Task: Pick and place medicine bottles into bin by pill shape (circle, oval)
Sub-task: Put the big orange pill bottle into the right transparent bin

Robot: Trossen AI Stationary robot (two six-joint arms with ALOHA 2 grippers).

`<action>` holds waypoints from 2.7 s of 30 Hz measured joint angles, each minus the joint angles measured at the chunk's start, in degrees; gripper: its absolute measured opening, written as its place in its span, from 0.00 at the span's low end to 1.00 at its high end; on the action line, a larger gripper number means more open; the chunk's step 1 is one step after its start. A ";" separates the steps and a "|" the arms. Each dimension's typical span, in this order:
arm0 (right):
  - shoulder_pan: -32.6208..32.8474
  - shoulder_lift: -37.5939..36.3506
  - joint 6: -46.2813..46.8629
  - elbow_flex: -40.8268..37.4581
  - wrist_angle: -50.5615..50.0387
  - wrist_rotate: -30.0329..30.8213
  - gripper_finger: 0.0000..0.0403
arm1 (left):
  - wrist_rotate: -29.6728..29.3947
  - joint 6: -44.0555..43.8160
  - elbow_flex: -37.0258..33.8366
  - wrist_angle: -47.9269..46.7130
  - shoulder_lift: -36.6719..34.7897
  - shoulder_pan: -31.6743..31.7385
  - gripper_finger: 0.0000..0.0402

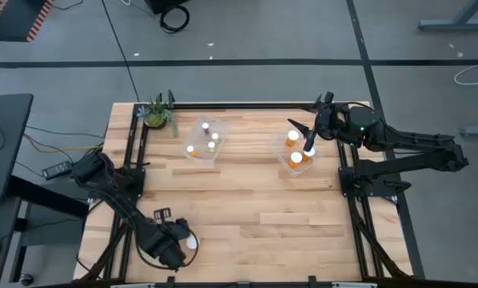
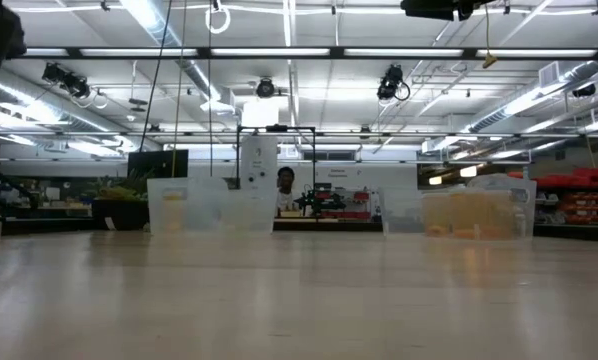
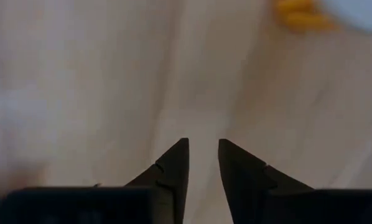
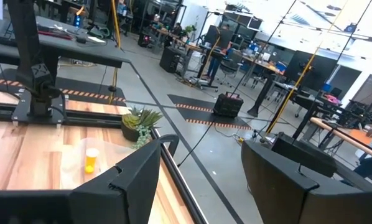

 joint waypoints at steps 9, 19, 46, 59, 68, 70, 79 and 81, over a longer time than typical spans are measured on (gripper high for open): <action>0.02 0.00 0.00 0.00 0.09 0.00 0.58 | 0.17 0.30 -5.92 15.13 -0.03 1.75 0.25; 0.02 0.00 0.15 0.00 0.11 0.00 0.58 | -0.36 1.75 -5.90 20.99 -0.04 4.11 0.42; 0.02 0.00 0.15 0.00 0.11 0.02 0.58 | -8.26 13.05 -5.88 32.74 -0.04 4.92 0.60; 0.02 0.00 0.15 0.00 0.13 0.02 0.58 | -8.33 22.88 -5.88 36.99 -0.04 10.00 0.48; 0.02 0.00 0.15 0.00 0.13 0.02 0.58 | -10.54 38.70 -5.88 39.00 -0.04 17.67 0.49; 0.02 0.00 0.15 0.00 0.13 0.02 0.58 | -10.69 41.89 -5.88 39.80 -0.04 20.09 0.49; 0.02 0.00 -0.02 0.00 0.15 0.02 0.58 | -10.77 54.51 -5.88 47.69 -0.04 30.42 0.50; 0.02 0.00 -0.04 0.00 0.13 0.02 0.58 | -10.71 56.20 -5.88 49.21 -0.04 32.67 0.50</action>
